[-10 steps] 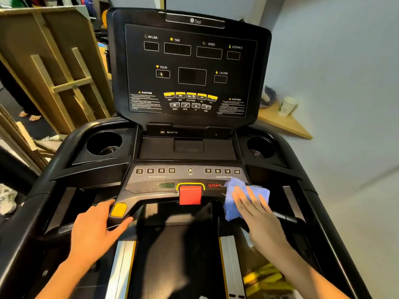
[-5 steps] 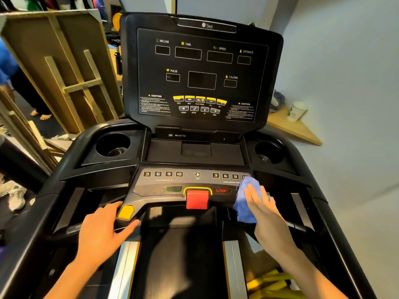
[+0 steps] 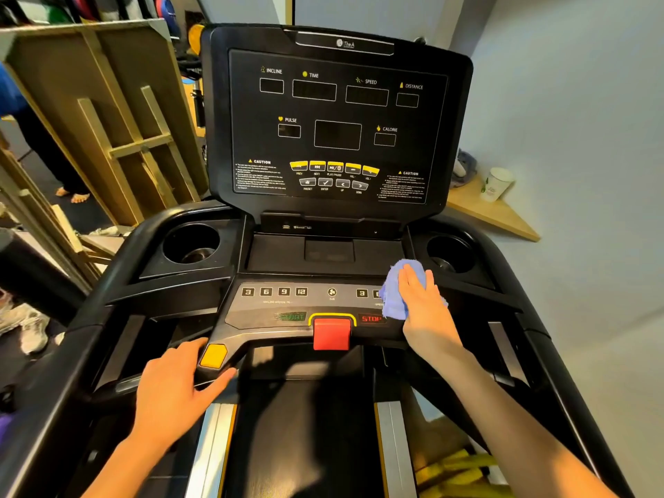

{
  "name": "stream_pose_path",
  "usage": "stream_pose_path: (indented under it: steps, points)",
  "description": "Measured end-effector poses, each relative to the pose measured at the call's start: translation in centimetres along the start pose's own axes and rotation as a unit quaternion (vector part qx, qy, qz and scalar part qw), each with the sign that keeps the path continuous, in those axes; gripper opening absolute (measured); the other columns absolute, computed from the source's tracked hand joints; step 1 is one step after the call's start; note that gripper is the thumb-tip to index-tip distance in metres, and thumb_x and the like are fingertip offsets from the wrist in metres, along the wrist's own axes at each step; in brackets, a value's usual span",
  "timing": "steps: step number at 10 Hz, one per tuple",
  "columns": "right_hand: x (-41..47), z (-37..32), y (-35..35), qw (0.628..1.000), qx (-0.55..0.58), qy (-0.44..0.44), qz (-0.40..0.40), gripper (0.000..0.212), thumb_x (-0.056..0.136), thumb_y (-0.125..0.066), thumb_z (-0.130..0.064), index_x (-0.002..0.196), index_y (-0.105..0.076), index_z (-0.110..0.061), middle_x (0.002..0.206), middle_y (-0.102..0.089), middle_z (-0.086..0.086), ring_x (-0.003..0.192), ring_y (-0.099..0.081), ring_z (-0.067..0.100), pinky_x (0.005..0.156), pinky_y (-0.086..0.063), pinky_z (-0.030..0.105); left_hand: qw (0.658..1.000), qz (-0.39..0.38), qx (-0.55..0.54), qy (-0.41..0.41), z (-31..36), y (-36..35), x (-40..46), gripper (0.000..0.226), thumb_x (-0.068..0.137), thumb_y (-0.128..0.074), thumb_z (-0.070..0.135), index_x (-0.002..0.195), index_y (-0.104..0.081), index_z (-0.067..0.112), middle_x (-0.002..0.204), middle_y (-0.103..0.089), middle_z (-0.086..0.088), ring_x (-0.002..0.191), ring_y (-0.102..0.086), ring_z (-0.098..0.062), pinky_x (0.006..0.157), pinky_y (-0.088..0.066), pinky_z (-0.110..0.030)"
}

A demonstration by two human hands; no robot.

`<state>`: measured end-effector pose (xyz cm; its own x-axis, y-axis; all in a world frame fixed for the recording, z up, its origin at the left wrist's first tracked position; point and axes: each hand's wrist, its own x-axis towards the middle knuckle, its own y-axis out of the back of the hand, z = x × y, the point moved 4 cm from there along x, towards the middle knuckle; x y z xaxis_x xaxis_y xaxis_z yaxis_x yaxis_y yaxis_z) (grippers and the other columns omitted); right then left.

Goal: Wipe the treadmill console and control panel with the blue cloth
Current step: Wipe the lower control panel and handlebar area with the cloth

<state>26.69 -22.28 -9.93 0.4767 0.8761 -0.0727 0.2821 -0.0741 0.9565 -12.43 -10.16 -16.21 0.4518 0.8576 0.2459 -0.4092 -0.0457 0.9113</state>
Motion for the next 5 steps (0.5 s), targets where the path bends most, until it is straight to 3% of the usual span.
stream_pose_path:
  steps: [1,2,3,4,5]
  points:
    - [0.2,-0.6,-0.2,1.0,0.009,-0.014,0.018,0.075,0.091,-0.05,-0.001,0.16,-0.022,-0.013,0.168,-0.014,0.015,0.154,-0.015,0.035,0.124,-0.022,0.046,1.0,0.0,0.001,0.001,0.0,-0.1,0.0,0.069,0.076,-0.047,0.077,0.111,-0.065,0.021,0.085,-0.068,0.007,0.07,-0.06,-0.009,0.064,-0.051,-0.03]
    - [1.8,-3.3,0.1,0.99,-0.05,-0.105,0.075,0.014,0.09,-0.055,-0.01,0.097,-0.062,-0.02,0.107,-0.065,0.005,0.093,-0.06,0.021,0.081,-0.048,0.038,1.0,0.0,0.003,0.0,0.1,0.0,0.1,0.07,0.075,-0.047,0.077,0.111,-0.066,0.02,0.084,-0.069,0.007,0.069,-0.06,-0.009,0.064,-0.05,-0.03]
    - [1.5,-5.1,0.2,0.986,-0.057,-0.087,0.134,0.015,0.08,-0.06,-0.009,0.071,-0.054,-0.019,0.077,-0.063,-0.001,0.066,-0.053,0.014,0.06,-0.037,0.031,1.0,-0.002,0.004,0.003,0.0,0.0,0.0,0.07,0.075,-0.047,0.078,0.111,-0.066,0.02,0.084,-0.069,0.007,0.07,-0.06,-0.009,0.064,-0.051,-0.03]
    - [0.9,-8.7,-3.3,0.994,-0.045,0.058,0.08,0.037,0.063,-0.072,-0.002,0.098,-0.065,-0.007,0.102,-0.063,0.011,0.094,-0.06,0.024,0.071,-0.05,0.036,1.0,-0.001,0.006,0.007,0.1,0.1,0.0,0.07,0.075,-0.047,0.078,0.11,-0.066,0.021,0.083,-0.069,0.007,0.069,-0.06,-0.01,0.064,-0.05,-0.029]
    - [1.0,-11.9,-3.1,0.994,-0.015,0.075,0.081,0.029,0.045,-0.072,-0.005,0.06,-0.049,-0.012,0.076,-0.052,-0.005,0.07,-0.053,0.012,0.058,-0.033,0.02,1.0,-0.003,0.003,0.01,0.1,0.0,-0.1,0.07,0.074,-0.048,0.079,0.11,-0.066,0.021,0.084,-0.069,0.007,0.07,-0.06,-0.01,0.064,-0.049,-0.027]
